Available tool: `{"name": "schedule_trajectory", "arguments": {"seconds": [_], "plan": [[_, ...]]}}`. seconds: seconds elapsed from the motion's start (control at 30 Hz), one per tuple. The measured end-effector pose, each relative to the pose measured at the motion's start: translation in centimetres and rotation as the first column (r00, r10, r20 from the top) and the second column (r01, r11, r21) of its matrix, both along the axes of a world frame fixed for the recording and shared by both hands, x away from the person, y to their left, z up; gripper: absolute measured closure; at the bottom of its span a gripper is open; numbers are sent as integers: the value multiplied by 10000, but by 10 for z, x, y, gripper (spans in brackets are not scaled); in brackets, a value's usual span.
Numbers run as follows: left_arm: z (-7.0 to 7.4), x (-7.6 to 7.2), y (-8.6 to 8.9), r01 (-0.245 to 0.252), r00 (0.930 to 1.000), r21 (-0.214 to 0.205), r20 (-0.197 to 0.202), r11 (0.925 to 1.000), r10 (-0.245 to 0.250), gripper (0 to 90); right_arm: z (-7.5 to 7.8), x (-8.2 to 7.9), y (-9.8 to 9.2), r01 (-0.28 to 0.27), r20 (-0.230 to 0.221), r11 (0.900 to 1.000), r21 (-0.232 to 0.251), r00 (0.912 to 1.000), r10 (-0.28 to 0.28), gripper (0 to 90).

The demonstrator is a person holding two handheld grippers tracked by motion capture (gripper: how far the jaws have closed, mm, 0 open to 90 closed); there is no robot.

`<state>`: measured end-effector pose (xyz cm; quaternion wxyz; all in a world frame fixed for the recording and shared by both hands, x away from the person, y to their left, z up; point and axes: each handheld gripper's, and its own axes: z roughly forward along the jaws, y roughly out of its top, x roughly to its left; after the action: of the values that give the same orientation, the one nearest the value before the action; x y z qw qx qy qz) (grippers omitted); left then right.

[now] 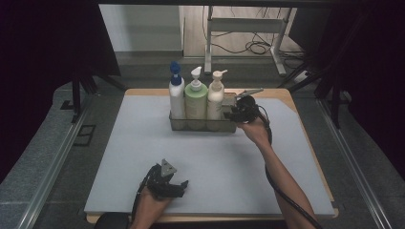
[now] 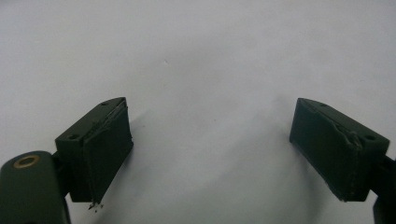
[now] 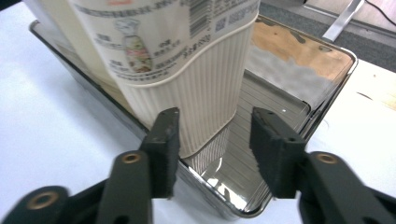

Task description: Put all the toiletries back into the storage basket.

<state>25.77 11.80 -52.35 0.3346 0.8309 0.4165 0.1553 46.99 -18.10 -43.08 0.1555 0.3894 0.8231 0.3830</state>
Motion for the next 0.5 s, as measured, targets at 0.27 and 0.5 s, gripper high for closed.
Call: {"name": "schedule_trajectory", "arguments": {"seconds": [0.27, 0.5], "plan": [[0, 0, 0, 2, 10000, 0, 3, 10000, -2, 124, 3, -16, 1, -332, 322, 9992, -241, 9989, 340, 340], [0, 0, 0, 3, 10000, 7, 4, 10000, -3, 124, 7, -28, -4, -460, 481, 9985, -298, 9977, 474, 234]]}}
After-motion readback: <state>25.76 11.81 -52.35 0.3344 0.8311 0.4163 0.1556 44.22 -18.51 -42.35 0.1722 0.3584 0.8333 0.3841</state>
